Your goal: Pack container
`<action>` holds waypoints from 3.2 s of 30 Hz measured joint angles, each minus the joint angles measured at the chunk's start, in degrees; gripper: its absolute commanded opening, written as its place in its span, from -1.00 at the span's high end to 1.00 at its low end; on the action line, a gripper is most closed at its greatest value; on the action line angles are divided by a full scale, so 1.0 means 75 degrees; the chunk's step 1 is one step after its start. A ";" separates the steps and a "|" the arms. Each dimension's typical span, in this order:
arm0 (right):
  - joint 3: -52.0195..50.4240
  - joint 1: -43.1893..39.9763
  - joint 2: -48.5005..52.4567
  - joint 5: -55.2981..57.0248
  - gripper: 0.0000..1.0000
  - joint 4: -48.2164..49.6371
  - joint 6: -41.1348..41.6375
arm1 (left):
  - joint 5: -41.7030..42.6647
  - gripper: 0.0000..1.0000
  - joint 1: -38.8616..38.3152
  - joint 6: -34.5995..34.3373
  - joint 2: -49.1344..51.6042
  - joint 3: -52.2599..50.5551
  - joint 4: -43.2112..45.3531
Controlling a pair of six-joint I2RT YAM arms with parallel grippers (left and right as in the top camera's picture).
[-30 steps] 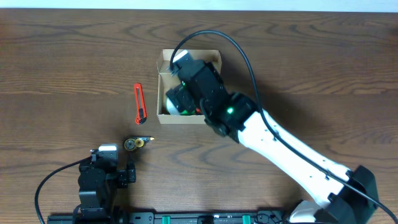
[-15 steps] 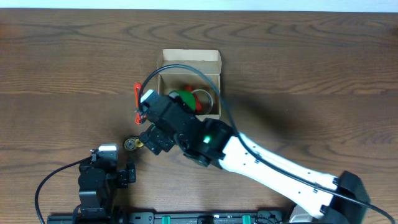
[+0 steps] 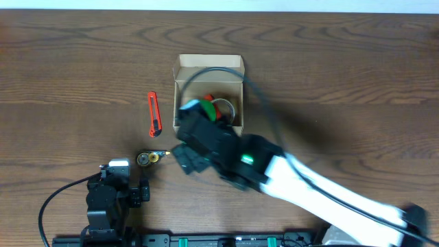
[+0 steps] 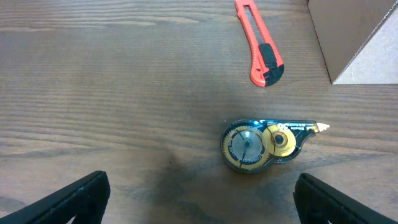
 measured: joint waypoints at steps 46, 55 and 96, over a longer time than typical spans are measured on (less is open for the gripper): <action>-0.5470 0.0000 -0.8976 0.1973 -0.98 -0.0425 0.0052 | 0.0003 -0.91 0.0000 0.0000 0.0000 0.0000 0.0000; -0.5470 0.0000 -0.8976 0.1988 -0.98 -0.0425 0.0052 | -0.0793 -0.91 0.0000 0.0466 0.0251 0.0000 0.0006; -0.5479 0.0000 -0.8976 0.2011 -0.98 -0.0423 0.0052 | 0.3430 -0.91 0.0006 0.0662 1.1272 0.6781 0.1612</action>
